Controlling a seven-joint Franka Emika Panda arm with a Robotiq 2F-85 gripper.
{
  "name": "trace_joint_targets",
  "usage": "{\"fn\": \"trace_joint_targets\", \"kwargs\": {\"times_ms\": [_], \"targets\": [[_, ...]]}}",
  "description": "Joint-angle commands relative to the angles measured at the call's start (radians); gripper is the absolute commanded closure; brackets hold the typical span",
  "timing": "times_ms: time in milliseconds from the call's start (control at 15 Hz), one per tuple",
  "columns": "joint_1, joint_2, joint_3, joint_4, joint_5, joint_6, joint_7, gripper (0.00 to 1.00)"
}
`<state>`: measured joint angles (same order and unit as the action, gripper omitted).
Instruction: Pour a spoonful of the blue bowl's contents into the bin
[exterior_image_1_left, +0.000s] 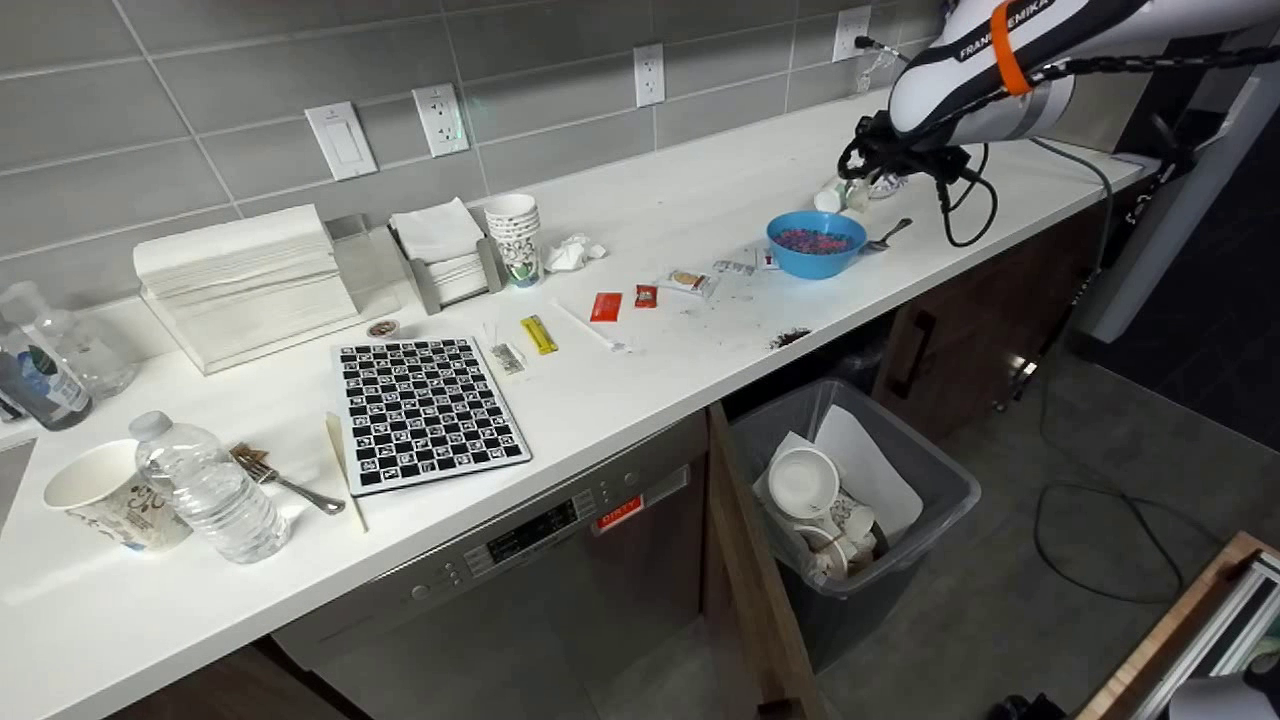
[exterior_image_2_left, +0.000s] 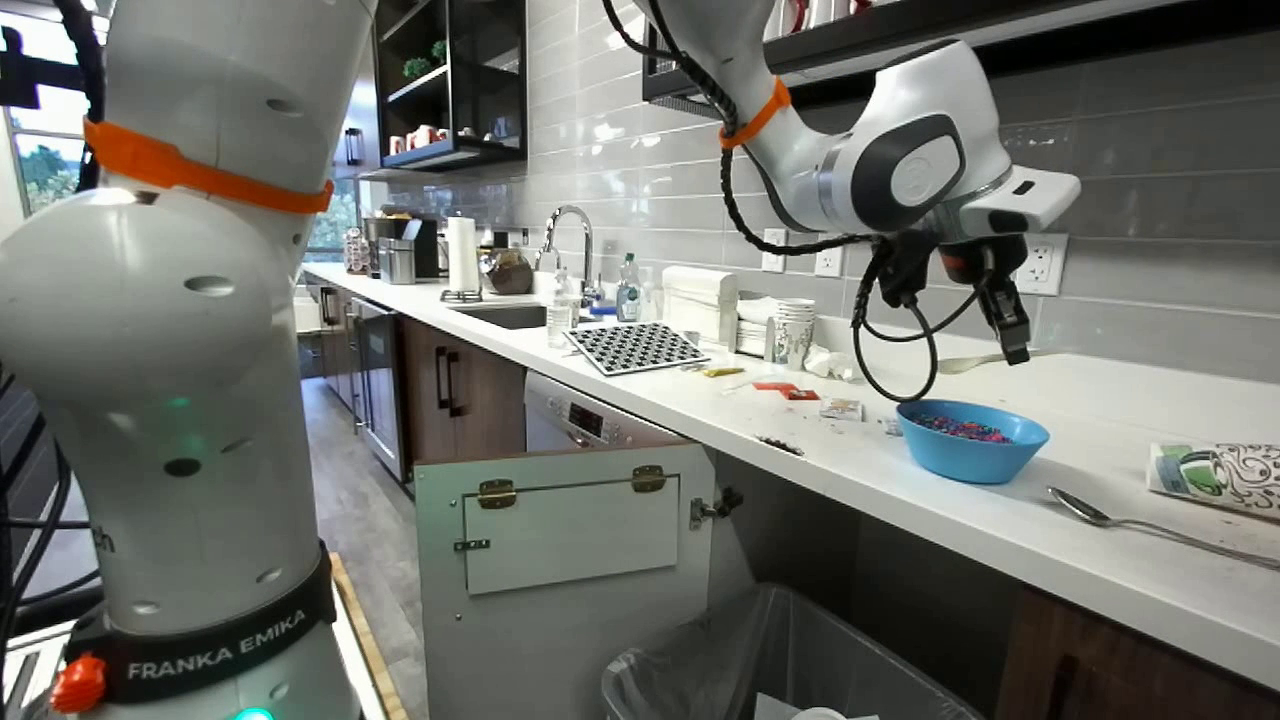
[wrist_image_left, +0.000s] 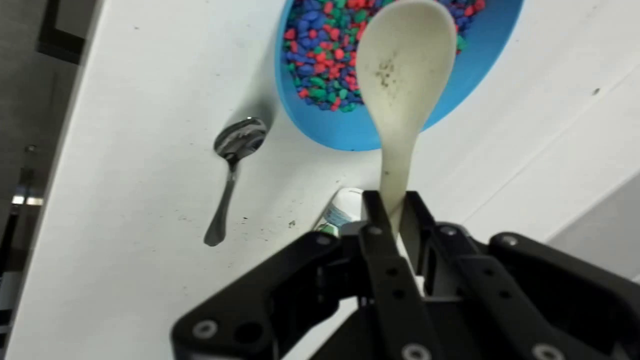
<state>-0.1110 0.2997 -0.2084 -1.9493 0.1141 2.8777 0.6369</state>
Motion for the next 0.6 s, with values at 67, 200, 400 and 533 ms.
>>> {"fn": "trace_joint_targets", "kwargs": {"times_ms": [67,200,400,533], "targets": [[-0.005,0.044,0.073,-0.050,0.097,0.251,-0.122,0.97],[0.000,0.033,0.062,-0.044,0.066,0.220,-0.087,0.87],[0.000,0.058,0.082,-0.046,0.085,0.269,-0.113,0.87],[-0.002,0.059,0.082,-0.045,0.086,0.270,-0.115,0.97]]}}
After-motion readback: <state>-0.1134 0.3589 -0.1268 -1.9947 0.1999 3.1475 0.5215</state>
